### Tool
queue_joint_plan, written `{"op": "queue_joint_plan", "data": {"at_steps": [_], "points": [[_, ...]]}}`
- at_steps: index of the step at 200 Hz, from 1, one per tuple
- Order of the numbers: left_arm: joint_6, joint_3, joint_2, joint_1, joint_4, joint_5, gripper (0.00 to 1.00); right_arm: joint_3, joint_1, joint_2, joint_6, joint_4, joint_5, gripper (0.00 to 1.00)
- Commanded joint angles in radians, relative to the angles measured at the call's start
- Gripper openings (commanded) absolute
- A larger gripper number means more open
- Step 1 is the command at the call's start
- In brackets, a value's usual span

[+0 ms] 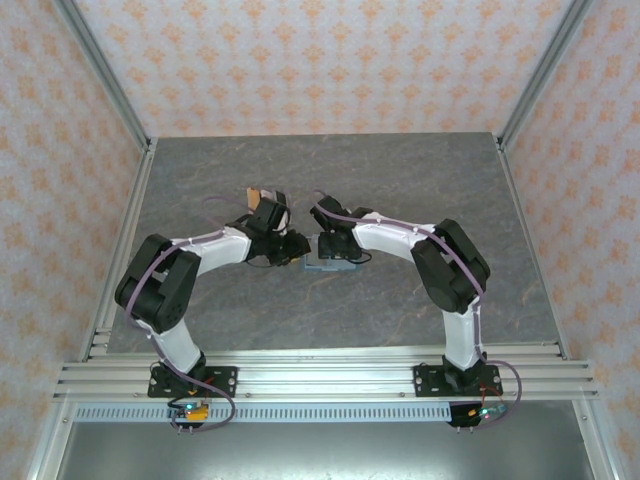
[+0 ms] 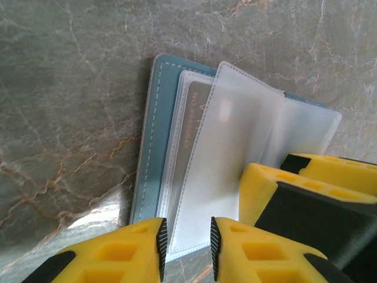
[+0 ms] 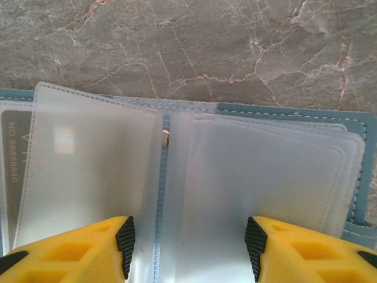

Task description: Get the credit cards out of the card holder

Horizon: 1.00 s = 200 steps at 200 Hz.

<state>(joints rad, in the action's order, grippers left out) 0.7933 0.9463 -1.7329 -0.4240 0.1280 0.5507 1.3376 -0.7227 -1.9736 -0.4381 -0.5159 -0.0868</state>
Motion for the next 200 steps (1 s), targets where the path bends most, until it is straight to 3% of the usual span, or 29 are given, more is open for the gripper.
{"op": "queue_joint_plan", "data": {"at_steps": [1, 132, 200], "points": [[0.009, 0.035, -0.021, -0.007, 0.013, 0.011, 0.29, -0.037, 0.019, -0.013, -0.019, -0.029, 0.01, 0.56], [-0.035, 0.067, -0.086, -0.016, 0.059, 0.017, 0.29, -0.044, 0.026, -0.016, -0.027, -0.019, 0.0, 0.55], [-0.042, 0.077, -0.102, -0.019, 0.036, 0.086, 0.28, -0.049, 0.032, -0.02, -0.037, -0.01, -0.021, 0.55]]}}
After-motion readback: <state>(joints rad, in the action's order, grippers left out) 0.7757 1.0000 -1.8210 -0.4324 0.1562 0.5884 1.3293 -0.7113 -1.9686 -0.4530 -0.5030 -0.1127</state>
